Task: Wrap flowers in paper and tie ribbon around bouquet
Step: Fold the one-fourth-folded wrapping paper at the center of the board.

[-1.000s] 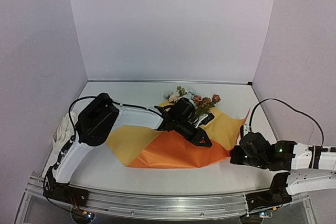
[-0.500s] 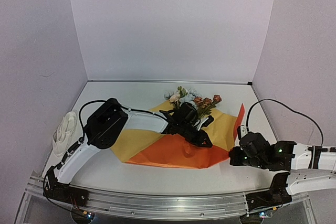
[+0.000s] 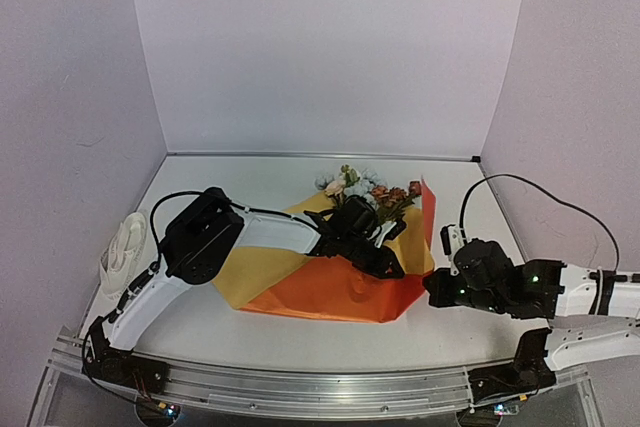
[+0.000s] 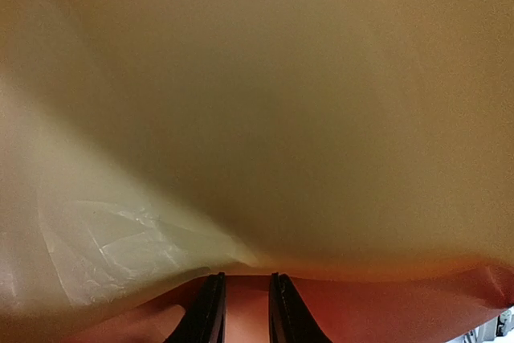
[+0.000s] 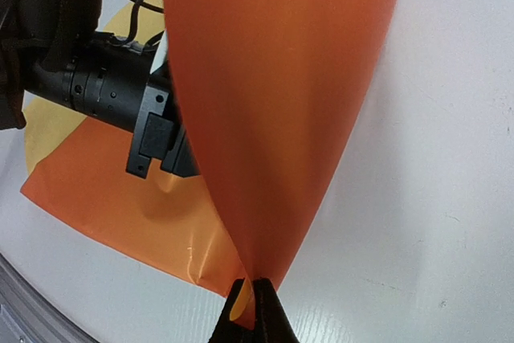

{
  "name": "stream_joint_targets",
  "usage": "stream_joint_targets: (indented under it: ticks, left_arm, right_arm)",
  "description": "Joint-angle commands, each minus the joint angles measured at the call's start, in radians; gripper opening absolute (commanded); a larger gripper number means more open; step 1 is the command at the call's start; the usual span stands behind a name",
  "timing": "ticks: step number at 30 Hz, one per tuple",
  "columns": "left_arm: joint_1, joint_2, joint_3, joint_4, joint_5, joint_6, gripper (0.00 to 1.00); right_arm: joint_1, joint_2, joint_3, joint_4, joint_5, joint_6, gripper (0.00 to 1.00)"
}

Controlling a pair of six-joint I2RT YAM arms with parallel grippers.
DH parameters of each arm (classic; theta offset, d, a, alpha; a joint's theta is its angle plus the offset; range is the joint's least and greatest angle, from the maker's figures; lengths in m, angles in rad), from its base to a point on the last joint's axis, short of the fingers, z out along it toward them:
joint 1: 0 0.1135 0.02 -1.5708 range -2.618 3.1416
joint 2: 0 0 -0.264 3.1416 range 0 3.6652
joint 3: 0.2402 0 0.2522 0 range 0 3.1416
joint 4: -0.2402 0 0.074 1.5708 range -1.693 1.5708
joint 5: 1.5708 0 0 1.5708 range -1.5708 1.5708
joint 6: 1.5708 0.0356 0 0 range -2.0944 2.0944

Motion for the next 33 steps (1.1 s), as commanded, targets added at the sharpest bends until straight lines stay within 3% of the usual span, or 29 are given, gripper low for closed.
stream_joint_targets:
  ticks: [1, 20, 33]
  left_arm:
    - [0.009, -0.006, -0.015, -0.055, -0.083, -0.004, 0.21]
    - [0.014, -0.370, -0.228, -0.007, -0.057, 0.090, 0.25]
    - [0.024, -0.847, -0.890, -0.104, -0.029, 0.047, 0.18]
  right_arm:
    - [0.012, 0.027, 0.038, 0.033, -0.004, -0.005, 0.00]
    - [0.012, -0.035, 0.048, -0.160, 0.158, 0.055, 0.00]
    - [0.012, -0.025, 0.044, -0.178, 0.198, 0.088, 0.00]
